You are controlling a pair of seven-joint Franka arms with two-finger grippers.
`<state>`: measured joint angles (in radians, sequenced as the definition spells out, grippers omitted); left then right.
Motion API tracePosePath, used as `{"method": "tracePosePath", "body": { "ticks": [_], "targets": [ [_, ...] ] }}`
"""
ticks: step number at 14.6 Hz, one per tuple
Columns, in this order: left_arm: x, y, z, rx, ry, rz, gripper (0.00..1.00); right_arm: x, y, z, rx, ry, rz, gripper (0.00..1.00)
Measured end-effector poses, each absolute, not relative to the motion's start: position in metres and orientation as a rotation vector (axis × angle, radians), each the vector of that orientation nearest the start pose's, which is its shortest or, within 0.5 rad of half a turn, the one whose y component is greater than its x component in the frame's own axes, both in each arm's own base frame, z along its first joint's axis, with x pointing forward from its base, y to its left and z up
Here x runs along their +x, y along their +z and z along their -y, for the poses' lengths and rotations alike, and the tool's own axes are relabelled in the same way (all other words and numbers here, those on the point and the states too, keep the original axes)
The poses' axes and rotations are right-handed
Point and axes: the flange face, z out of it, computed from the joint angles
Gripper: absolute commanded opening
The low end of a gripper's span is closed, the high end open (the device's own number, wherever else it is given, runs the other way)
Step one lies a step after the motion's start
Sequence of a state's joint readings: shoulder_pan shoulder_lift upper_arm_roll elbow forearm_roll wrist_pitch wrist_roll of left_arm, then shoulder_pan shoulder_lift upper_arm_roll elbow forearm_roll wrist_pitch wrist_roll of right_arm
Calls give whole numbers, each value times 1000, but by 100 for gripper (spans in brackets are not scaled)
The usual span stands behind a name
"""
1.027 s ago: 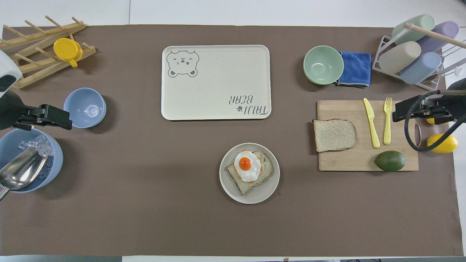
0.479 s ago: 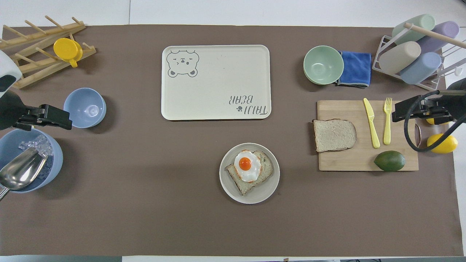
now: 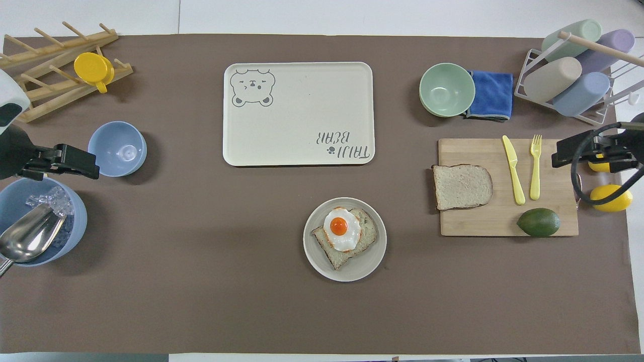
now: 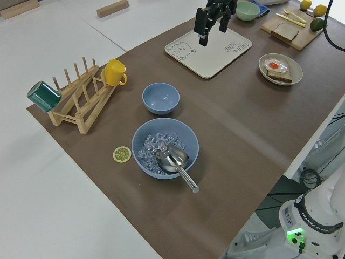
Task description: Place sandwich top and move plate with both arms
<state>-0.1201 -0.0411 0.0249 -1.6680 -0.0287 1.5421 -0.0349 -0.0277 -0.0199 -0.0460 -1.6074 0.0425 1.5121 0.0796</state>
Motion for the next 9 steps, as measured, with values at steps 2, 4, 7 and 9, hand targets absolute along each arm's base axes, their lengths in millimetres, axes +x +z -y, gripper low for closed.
{"method": "tracePosePath", "body": {
  "ticks": [2, 4, 7, 9],
  "targets": [
    [533, 599, 54, -3161, 137, -94, 100, 540, 614, 34, -3088, 116, -226, 100],
    [534, 599, 51, -3162, 137, -87, 100, 537, 612, 39, -3108, 148, -237, 100],
    [534, 599, 46, -3163, 137, -72, 100, 527, 598, 71, -3198, 191, -233, 100],
    [534, 599, 47, -3163, 137, -73, 100, 525, 585, 61, -3239, 215, -145, 100]
  ]
}}
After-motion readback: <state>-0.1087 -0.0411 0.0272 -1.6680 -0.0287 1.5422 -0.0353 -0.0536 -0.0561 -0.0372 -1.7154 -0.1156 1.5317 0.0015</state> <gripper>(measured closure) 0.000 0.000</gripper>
